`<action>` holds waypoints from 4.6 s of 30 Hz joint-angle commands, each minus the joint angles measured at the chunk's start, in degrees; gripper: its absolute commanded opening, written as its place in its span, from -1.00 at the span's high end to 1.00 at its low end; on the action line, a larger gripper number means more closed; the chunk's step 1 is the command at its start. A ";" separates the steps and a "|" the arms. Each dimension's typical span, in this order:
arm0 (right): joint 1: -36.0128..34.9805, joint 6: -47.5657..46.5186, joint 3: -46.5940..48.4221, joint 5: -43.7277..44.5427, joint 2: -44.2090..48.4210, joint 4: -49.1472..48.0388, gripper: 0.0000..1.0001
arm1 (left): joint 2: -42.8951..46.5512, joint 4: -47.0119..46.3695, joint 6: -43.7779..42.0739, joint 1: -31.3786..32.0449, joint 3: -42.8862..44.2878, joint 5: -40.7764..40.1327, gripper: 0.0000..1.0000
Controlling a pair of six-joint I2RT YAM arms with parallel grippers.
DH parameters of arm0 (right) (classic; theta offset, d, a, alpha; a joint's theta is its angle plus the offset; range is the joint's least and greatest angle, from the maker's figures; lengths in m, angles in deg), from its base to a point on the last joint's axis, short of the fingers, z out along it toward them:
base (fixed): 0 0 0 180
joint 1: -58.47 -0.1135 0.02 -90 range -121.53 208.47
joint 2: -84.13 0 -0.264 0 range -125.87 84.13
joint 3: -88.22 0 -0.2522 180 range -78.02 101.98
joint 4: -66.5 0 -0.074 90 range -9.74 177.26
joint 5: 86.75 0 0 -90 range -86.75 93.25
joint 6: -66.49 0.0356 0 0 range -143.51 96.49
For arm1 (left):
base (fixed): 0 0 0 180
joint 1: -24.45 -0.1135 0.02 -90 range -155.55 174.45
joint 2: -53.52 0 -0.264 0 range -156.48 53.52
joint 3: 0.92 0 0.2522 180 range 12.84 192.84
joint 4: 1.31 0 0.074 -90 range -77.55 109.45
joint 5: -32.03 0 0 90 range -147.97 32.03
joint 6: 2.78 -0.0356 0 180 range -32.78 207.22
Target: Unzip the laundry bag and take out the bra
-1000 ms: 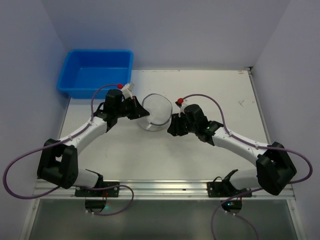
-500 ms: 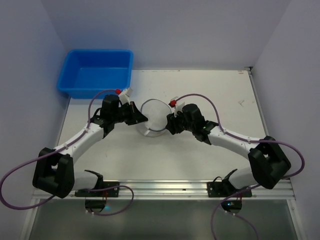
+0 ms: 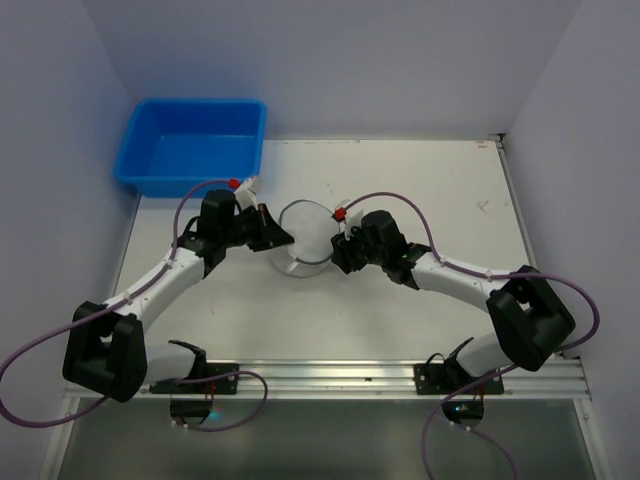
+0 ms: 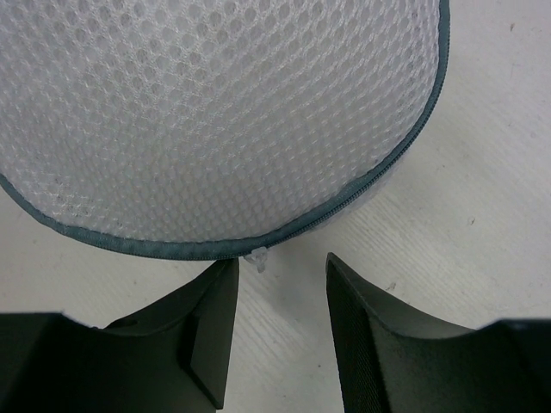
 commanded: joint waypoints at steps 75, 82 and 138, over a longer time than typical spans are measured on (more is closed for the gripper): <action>1.63 19.74 0.07 3.28 9.61 16.14 1.00 | 8.02 -4.58 9.24 6.48 -9.40 -13.68 1.00; 2.27 14.11 2.18 -3.02 8.47 15.46 1.00 | 1.97 0.08 -2.81 5.16 -2.81 -7.17 1.00; -0.11 24.28 2.18 -12.41 6.27 9.67 1.00 | -4.09 -7.04 0.97 2.79 0.68 -13.40 1.00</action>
